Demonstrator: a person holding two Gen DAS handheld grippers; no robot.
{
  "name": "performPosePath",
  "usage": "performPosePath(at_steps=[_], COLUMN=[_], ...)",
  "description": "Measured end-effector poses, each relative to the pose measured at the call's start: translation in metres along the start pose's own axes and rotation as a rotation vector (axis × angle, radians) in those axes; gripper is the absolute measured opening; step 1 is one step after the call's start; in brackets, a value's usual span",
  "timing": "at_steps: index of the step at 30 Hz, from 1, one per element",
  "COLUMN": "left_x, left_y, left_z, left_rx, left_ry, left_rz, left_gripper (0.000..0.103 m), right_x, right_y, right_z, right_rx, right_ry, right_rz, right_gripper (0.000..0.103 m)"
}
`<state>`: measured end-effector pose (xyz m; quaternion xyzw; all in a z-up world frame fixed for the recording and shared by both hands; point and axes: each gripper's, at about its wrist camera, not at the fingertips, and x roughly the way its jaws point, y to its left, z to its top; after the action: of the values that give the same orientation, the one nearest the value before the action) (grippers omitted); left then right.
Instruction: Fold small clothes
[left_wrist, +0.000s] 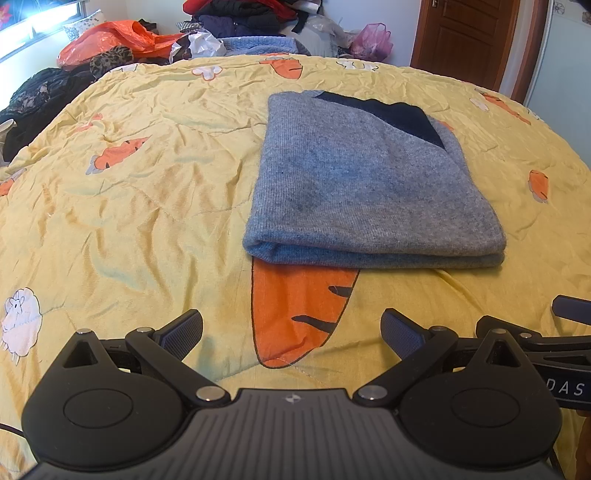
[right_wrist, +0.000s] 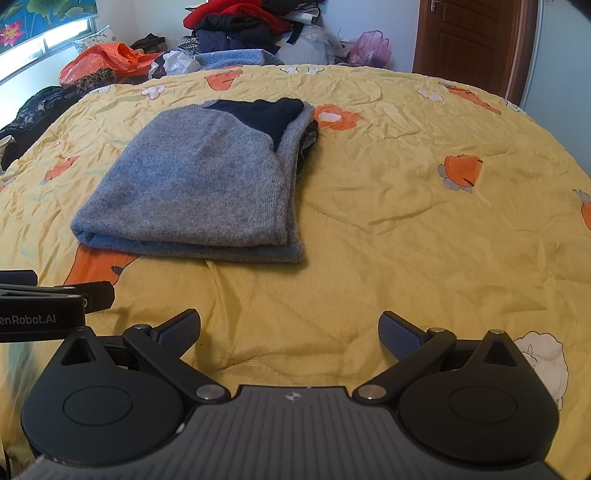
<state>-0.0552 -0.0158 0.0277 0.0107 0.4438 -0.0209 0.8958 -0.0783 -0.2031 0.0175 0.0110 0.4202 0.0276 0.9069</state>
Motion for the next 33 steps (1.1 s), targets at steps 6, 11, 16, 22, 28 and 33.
performPosePath(at_steps=[6, 11, 16, 22, 28, 33], left_x=[-0.0001, -0.0004, -0.0002, -0.0006, -0.0015, -0.0014], left_y=[0.0000, -0.0001, 0.0003, 0.0003, 0.0006, 0.0009], left_z=[0.0001, 0.0003, 0.0004, 0.0006, 0.0011, 0.0012], left_rx=[0.000, -0.001, -0.001, -0.003, -0.005, -0.005], left_ry=[0.001, 0.001, 0.000, -0.001, 0.001, 0.001], left_rz=[-0.001, -0.001, -0.001, -0.003, -0.005, -0.005], left_gripper=[0.103, 0.103, 0.103, 0.103, 0.103, 0.103], right_x=[0.0000, 0.0001, -0.0012, -0.0010, -0.0019, -0.0015], right_y=[-0.0001, -0.0002, 0.0007, 0.0007, 0.0032, 0.0029], right_z=[0.0000, 0.0003, 0.0001, -0.0002, 0.0003, 0.0000], right_rx=[0.000, 0.000, -0.001, -0.001, -0.005, -0.004], right_ry=[0.000, 0.000, -0.001, -0.001, 0.001, 0.001], right_rz=[0.000, 0.000, 0.000, 0.001, 0.002, 0.002], right_gripper=[0.103, 0.103, 0.103, 0.103, 0.103, 0.103])
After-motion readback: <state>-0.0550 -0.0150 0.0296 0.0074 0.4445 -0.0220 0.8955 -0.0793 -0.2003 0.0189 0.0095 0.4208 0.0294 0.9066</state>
